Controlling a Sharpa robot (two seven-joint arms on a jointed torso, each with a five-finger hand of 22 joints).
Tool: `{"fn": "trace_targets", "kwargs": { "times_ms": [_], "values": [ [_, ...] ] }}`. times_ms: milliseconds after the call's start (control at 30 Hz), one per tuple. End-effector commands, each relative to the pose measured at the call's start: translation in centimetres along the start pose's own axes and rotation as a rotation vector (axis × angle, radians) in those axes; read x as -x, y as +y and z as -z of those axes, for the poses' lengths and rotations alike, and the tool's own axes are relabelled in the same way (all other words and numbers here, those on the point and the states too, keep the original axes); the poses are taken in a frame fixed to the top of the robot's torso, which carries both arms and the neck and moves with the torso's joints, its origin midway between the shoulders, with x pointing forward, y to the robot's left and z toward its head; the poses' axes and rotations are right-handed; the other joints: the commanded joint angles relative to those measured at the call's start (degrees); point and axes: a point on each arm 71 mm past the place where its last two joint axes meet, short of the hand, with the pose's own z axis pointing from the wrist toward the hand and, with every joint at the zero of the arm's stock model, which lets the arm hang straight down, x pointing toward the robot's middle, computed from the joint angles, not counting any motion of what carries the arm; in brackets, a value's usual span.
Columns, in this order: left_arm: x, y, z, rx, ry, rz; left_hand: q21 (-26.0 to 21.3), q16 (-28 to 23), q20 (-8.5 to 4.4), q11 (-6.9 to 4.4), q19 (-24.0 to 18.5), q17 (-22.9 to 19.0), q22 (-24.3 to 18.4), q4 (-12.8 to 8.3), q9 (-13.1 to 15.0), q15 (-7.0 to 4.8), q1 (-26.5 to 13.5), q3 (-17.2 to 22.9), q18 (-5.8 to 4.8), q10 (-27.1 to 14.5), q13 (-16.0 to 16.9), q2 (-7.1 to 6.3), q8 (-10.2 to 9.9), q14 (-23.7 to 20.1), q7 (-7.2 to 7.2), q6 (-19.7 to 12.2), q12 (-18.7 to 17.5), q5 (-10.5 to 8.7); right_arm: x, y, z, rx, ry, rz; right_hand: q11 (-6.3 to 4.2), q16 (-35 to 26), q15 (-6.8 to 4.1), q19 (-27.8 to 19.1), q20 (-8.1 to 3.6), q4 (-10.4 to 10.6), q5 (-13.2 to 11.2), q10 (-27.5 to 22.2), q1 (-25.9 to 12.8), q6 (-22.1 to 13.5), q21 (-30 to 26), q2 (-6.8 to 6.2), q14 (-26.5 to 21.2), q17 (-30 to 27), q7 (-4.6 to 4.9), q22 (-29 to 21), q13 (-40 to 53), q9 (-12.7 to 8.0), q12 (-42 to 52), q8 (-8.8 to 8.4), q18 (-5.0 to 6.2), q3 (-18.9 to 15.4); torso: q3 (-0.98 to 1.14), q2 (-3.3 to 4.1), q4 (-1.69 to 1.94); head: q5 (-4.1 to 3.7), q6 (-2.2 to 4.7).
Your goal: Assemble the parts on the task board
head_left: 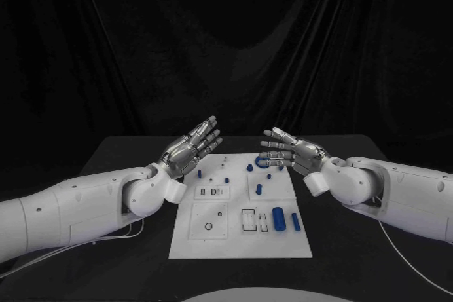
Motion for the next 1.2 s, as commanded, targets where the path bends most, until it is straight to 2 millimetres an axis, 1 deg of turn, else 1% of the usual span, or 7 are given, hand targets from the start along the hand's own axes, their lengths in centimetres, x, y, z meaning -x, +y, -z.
{"fn": "trace_targets", "kwargs": {
  "times_ms": [33,133,400,600,733,967,1200],
  "values": [
    [0.2,-0.1,0.3,-0.004,0.013,0.019,-0.20,-0.39,0.55,0.48,0.16,-0.09,-0.08,-0.10,0.11,-5.15,1.31,0.52,0.41,0.00,-0.05,0.08,0.34,0.08,0.14,0.62,-0.37,1.37,-0.2,0.7,-0.1,0.010,0.049,0.332,0.99,0.90,-1.27,3.71,-0.96,-2.36,1.33,4.13,4.30,3.44,1.20,0.20,4.56,0.05,2.03,0.15,0.24,0.37,2.58,1.03,0.81,1.09,0.01,-0.02,-0.06,0.31,-1.20],
    [0.6,-0.3,0.7,0.000,0.008,0.008,-0.20,-0.39,1.39,0.70,0.16,-0.09,-0.08,-0.85,0.25,-4.70,3.41,1.44,0.40,0.00,-0.05,0.49,0.57,0.08,0.47,1.53,-0.37,6.07,-0.2,1.7,-0.3,0.037,0.040,0.539,1.79,0.52,-2.21,6.23,-1.99,-4.06,1.93,5.66,8.20,5.84,1.33,0.71,7.50,-0.56,4.06,-0.27,0.08,0.39,3.07,1.25,0.74,2.75,0.00,0.00,-0.04,0.54,-2.20],
    [1.5,-0.7,1.7,0.016,-0.009,-0.007,-0.20,-0.39,2.42,0.62,0.16,-0.09,-0.08,-1.59,0.29,-3.27,5.23,2.20,0.41,0.00,-0.05,0.83,0.69,0.08,0.42,1.87,-0.37,9.48,-1.0,5.1,-1.1,0.085,0.022,0.968,0.58,1.33,-5.05,13.84,-5.29,-8.10,2.42,10.10,14.65,13.13,3.34,-0.18,15.88,-0.98,6.09,0.11,0.10,0.83,4.62,2.38,0.71,6.42,-0.01,0.00,-0.06,0.56,-4.37],
    [1.8,-1.2,2.6,0.011,-0.031,-0.016,-0.20,-0.39,1.27,1.10,0.16,-0.09,-0.08,-2.18,0.37,-3.89,6.45,2.70,0.52,0.00,-0.05,1.09,0.88,0.08,0.89,2.44,-0.37,12.23,-2.2,8.3,-1.5,0.121,-0.015,1.359,-3.02,6.60,-10.50,24.35,-10.96,-11.51,1.48,22.65,16.36,26.74,13.90,-2.71,31.83,1.89,5.38,6.06,-0.18,1.69,3.26,5.27,0.72,10.21,-0.02,0.16,-0.03,0.33,-5.37],
    [2.1,-1.5,2.8,-0.001,-0.043,-0.025,-0.20,-0.39,0.79,1.05,0.16,-0.09,-0.08,-2.45,0.38,-3.44,6.98,2.93,0.58,0.00,-0.05,1.23,0.92,0.08,0.94,2.54,-0.37,13.25,-3.2,10.3,-1.6,0.166,-0.038,1.642,-4.33,18.22,-12.52,27.94,-12.89,-14.12,-8.27,31.37,11.83,29.65,29.88,-4.83,36.24,10.24,3.37,20.82,-0.11,1.04,-7.60,1.95,-0.23,20.09,-0.02,0.39,-0.03,0.47,-5.43],
    [1.8,-2.1,3.1,-0.019,-0.040,-0.025,-0.20,-0.39,0.80,1.07,0.16,-0.09,-0.08,-2.86,0.40,-2.90,7.48,3.12,0.50,0.00,-0.05,1.29,0.96,0.08,0.96,2.68,-0.37,14.11,-4.0,11.9,-1.9,0.180,-0.055,1.901,-4.93,43.34,-12.80,31.38,-12.47,-8.86,-12.19,34.66,6.00,30.22,52.12,-11.76,37.47,35.43,2.36,50.91,0.13,1.18,-13.23,-0.99,-3.92,29.82,-0.27,1.78,0.25,1.48,-5.43],
    [0.8,-2.7,3.7,-0.050,-0.018,-0.006,-0.20,-0.39,1.69,1.71,0.16,-0.09,-0.08,-3.80,0.44,-1.64,8.23,3.57,0.28,0.00,-0.05,1.64,1.08,0.08,1.48,3.01,-0.37,15.51,-4.2,12.2,-2.1,0.187,-0.044,2.015,-5.14,49.29,-13.13,32.90,-12.67,-6.59,-12.21,31.34,6.87,28.71,56.10,-14.04,39.46,43.40,1.03,56.86,0.10,1.03,-15.39,-2.20,-4.69,30.56,-0.44,3.63,0.78,2.12,-5.43]
  ]
}}
